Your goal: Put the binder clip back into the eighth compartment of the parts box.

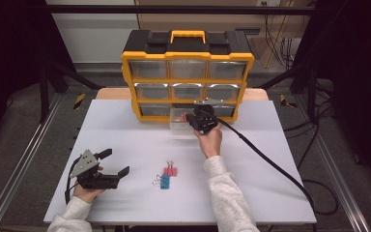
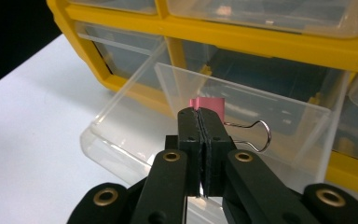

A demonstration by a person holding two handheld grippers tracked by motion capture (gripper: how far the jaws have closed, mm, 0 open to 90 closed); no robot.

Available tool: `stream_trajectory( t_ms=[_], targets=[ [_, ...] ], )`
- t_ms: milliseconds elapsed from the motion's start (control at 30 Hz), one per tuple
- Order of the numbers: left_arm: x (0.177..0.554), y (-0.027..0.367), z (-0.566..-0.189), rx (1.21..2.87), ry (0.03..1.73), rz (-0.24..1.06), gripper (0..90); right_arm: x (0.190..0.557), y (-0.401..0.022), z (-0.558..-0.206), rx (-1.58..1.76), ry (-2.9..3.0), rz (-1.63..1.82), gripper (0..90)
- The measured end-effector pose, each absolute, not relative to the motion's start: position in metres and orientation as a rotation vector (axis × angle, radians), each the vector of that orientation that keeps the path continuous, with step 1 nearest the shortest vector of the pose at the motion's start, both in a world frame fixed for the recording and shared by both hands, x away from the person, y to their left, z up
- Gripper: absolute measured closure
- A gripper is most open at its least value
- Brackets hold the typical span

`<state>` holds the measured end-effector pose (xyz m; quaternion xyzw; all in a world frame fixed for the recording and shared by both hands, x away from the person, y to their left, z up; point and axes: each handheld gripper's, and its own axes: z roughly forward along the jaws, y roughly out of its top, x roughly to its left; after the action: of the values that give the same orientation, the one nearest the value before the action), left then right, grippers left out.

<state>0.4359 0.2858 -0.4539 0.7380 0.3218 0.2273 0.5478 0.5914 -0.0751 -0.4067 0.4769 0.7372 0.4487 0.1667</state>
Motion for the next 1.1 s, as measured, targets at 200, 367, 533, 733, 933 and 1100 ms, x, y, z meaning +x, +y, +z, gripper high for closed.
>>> stream_trajectory(
  t_ms=[200,367,533,733,933,1100],
  targets=[
    [0.436,0.286,-0.454,1.75,0.764,0.54,2.8,0.593,-0.075,-0.41,1.393,2.105,1.214,88.5],
    [0.436,0.286,-0.454,1.744,0.767,0.538,2.8,0.594,-0.077,-0.408,1.401,2.103,1.201,87.3],
    [0.436,0.286,-0.454,1.742,0.766,0.537,2.8,0.589,-0.079,-0.398,1.354,2.07,1.274,81.1],
    [0.436,0.286,-0.454,1.74,0.766,0.537,2.8,0.574,-0.082,-0.381,1.233,2.015,1.361,55.2],
    [0.436,0.286,-0.454,1.743,0.764,0.539,2.8,0.553,-0.081,-0.37,1.102,1.952,1.402,21.4],
    [0.436,0.286,-0.454,1.741,0.768,0.536,2.8,0.536,-0.081,-0.366,1.084,1.966,1.408,8.0]
  ],
)
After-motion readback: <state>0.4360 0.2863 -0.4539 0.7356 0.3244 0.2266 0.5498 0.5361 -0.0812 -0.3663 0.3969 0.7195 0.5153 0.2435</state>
